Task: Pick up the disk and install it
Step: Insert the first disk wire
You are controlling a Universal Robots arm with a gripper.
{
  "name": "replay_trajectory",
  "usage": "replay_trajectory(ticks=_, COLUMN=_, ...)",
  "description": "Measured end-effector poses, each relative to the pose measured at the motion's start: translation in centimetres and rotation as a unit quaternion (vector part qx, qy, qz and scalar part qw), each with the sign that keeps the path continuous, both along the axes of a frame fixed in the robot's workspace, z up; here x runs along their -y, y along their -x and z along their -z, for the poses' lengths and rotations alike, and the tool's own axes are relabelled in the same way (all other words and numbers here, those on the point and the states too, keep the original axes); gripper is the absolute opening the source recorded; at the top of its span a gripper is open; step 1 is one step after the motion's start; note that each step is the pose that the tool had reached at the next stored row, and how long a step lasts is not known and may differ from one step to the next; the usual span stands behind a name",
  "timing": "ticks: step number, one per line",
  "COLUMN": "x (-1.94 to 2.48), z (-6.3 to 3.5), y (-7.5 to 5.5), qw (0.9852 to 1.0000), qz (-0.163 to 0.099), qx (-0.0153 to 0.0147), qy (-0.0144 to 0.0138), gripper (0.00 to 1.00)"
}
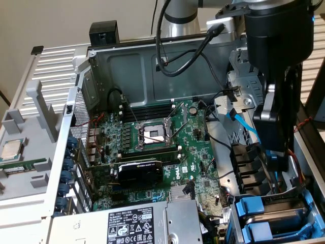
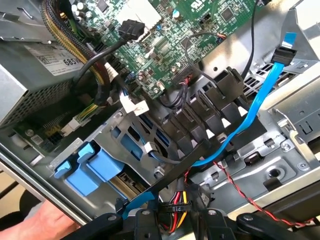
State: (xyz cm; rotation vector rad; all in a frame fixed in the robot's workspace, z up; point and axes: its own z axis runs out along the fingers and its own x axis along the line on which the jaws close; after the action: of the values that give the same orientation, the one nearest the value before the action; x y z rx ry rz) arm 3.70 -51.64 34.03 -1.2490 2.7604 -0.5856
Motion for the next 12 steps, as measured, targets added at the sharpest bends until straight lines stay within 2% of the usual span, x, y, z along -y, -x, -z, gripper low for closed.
replay_trajectory(ticks=12, x=-0.11, z=0.34, y=-0.24, qw=0.9996, qz=0.027, qx=-0.0005, qy=0.0001, gripper=0.35)
